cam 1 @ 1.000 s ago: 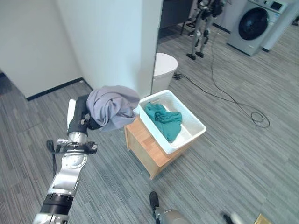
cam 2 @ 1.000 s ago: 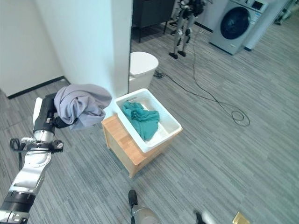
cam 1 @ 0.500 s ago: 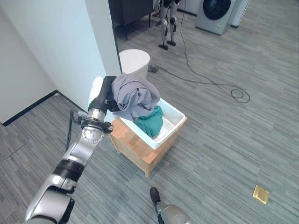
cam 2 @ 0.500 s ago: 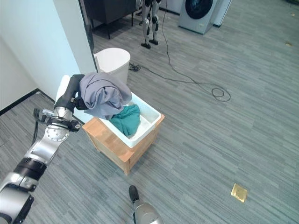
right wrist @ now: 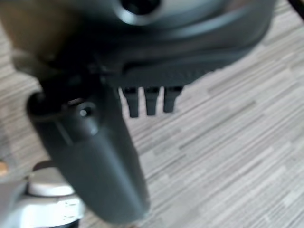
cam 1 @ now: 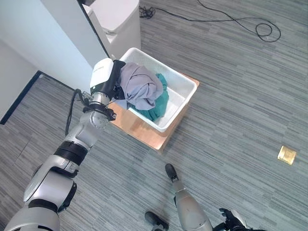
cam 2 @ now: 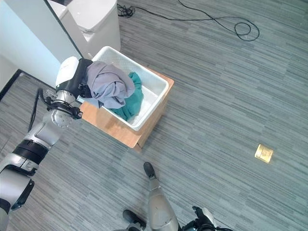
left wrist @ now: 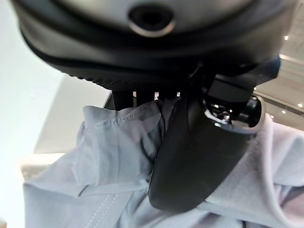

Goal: Pick up bed clothes into laundry basket.

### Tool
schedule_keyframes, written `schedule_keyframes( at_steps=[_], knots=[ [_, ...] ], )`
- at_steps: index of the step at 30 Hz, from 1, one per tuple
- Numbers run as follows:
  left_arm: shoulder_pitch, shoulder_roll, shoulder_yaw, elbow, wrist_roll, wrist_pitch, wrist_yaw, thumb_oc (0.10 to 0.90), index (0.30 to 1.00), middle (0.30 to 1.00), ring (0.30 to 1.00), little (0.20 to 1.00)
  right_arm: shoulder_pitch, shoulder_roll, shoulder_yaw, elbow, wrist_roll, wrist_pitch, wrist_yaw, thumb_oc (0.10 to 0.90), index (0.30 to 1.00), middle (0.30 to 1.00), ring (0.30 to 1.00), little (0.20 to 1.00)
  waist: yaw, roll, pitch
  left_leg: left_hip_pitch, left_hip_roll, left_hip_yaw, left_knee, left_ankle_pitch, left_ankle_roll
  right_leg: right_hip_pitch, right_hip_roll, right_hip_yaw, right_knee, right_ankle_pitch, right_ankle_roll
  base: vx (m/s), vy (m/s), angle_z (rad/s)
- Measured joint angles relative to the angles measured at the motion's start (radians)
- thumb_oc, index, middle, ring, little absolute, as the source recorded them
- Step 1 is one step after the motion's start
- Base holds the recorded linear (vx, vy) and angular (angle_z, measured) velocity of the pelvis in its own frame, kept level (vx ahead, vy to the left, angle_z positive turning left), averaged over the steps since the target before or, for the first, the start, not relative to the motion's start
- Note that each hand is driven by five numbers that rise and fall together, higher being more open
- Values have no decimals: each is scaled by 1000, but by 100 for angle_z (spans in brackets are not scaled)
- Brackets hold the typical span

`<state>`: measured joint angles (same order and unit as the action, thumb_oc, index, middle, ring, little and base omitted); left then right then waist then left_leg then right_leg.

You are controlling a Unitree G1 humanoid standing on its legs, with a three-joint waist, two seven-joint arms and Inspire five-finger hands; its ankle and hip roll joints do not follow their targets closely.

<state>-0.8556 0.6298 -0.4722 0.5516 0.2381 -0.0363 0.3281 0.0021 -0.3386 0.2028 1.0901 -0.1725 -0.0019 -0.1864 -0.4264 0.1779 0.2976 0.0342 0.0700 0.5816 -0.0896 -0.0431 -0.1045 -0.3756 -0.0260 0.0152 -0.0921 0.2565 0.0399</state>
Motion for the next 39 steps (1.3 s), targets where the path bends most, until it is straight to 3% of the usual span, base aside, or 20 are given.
schedule_keyframes(
  at_steps=[3,4,5,14,28,34,37,39],
  knots=[
    [-6,1,-7,7,10,-1,9,400,300,300,300,300,-15,1,6,0,15,-4,-9,800,900,900,900,900,2,-2,1,-5,0,2,0,0,0,-7,1,9,0,-3,2,19,-82,-6],
    [-12,1,-11,18,11,-2,10,424,335,335,335,335,-17,1,7,0,22,-6,-10,800,900,900,900,900,3,-2,2,-6,0,2,0,0,0,-9,1,9,0,-3,2,-3,-84,-2],
    [-21,3,-22,43,11,0,10,800,900,900,900,900,-19,0,7,-11,28,-9,-12,800,900,900,900,900,3,-2,2,-10,-1,3,0,0,0,-13,1,10,0,-1,0,-4,-103,-2],
    [-26,22,-39,141,60,1,11,800,900,900,900,900,5,-1,33,-132,36,-37,-13,800,900,900,900,900,1,-9,7,-18,1,12,0,1,-1,-25,7,19,0,-1,0,13,-53,-3],
    [-1,36,-11,87,82,17,38,800,900,900,900,900,93,-3,24,-217,35,-50,14,800,900,900,900,900,-10,-18,12,53,0,30,1,-3,-8,38,19,21,0,-12,-3,13,-6,-2],
    [105,27,155,-104,55,17,42,800,900,900,900,900,147,-24,24,-392,35,-60,35,800,900,900,900,900,-10,-45,25,99,5,90,0,-6,-13,49,41,58,0,-11,-5,-2,-46,-41],
    [266,-110,310,-349,-67,-17,49,800,900,900,900,900,115,-71,24,-451,20,-35,51,800,900,900,900,900,23,-48,25,127,8,77,0,-3,-14,65,51,71,2,0,-14,-20,-36,-28],
    [430,-150,328,-484,-116,-74,48,800,900,900,900,900,105,-113,-4,-539,-4,-46,40,800,900,900,900,900,33,-53,26,154,17,43,-1,-1,-16,97,55,67,2,-6,-22,-38,-22,-1]
  ],
)
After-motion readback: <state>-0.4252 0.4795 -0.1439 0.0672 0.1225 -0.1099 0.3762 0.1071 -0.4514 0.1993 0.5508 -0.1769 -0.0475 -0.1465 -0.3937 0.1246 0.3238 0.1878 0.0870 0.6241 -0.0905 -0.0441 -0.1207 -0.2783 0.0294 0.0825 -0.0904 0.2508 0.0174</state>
